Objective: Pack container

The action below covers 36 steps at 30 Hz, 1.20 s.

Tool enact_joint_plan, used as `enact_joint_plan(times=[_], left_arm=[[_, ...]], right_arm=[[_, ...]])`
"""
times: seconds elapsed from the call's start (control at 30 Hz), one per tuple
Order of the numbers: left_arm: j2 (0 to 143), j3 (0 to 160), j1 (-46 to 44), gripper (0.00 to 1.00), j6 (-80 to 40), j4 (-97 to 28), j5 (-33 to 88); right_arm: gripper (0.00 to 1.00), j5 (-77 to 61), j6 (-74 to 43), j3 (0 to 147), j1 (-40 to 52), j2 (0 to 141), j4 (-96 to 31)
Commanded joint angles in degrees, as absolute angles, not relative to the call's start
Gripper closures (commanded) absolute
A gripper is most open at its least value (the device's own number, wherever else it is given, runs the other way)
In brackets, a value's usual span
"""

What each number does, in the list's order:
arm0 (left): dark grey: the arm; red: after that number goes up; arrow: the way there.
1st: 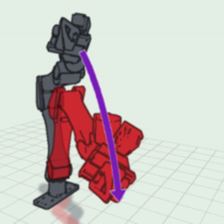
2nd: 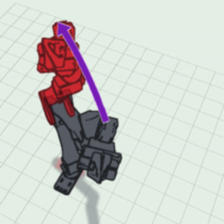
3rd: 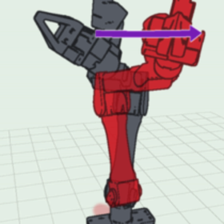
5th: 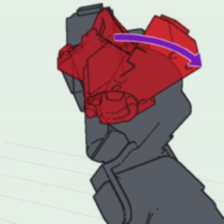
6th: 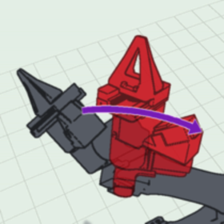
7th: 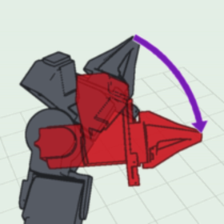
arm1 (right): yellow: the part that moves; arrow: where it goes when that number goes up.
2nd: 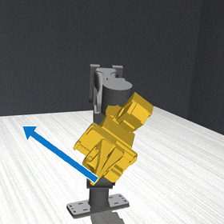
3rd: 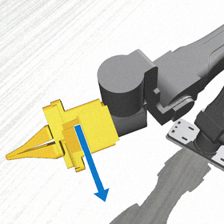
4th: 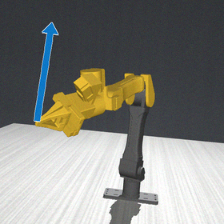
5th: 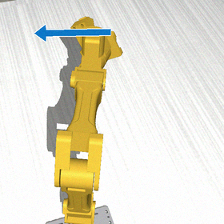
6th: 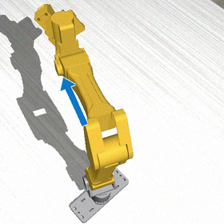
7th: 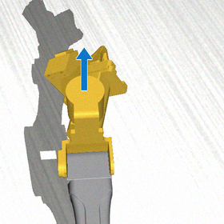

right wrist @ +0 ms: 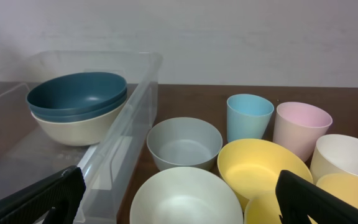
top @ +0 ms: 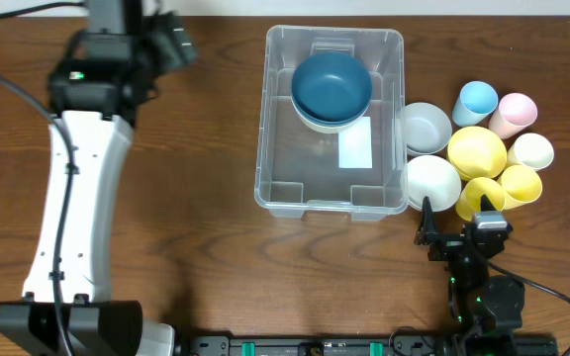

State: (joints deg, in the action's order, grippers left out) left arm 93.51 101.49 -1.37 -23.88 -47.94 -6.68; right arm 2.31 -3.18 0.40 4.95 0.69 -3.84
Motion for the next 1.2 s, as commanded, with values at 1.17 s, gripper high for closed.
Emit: enact_joint_plan(times=[1.17], left_arm=[[93.2,101.8,13.6,0.02,-22.9,-55.3,-10.1]], right_arm=[[0.01,2.3,-2.5,0.3,4.3,0.3,-4.1]])
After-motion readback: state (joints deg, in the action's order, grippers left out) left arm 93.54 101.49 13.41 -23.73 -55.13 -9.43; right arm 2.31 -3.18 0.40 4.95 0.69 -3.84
